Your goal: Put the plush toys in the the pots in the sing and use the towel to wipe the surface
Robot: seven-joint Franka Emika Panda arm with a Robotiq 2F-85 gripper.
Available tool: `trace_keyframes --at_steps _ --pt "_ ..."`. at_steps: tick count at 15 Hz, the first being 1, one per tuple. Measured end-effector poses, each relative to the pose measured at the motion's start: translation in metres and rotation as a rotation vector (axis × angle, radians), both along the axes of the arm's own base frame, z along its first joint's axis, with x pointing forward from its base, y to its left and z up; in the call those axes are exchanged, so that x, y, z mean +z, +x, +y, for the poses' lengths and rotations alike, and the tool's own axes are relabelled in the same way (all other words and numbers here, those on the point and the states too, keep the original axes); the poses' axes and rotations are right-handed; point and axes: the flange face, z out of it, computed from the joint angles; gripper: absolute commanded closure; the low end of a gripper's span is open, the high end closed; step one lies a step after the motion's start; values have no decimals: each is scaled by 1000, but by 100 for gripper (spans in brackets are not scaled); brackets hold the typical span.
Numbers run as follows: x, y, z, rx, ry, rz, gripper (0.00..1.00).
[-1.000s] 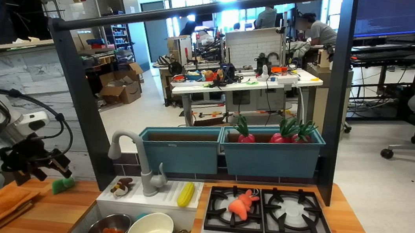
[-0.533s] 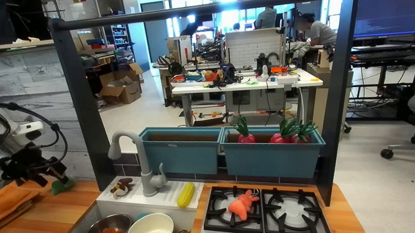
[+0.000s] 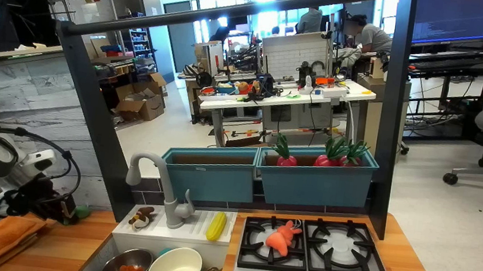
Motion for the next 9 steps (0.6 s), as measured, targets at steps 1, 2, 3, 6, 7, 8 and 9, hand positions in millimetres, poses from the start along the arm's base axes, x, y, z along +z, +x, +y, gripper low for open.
trace_keyframes --at_steps 1,2,3,6,7,8,9 --pt "0 0 -2 5 -4 7 100" --pt "0 0 -5 15 -9 15 100" --pt "3 -1 -11 28 -18 25 98" --pt "24 -10 -33 68 -73 120 98" --pt "35 -16 -41 77 -95 169 98" --pt "45 -22 -51 81 -123 217 98" --pt "56 -29 -64 75 -157 266 98"
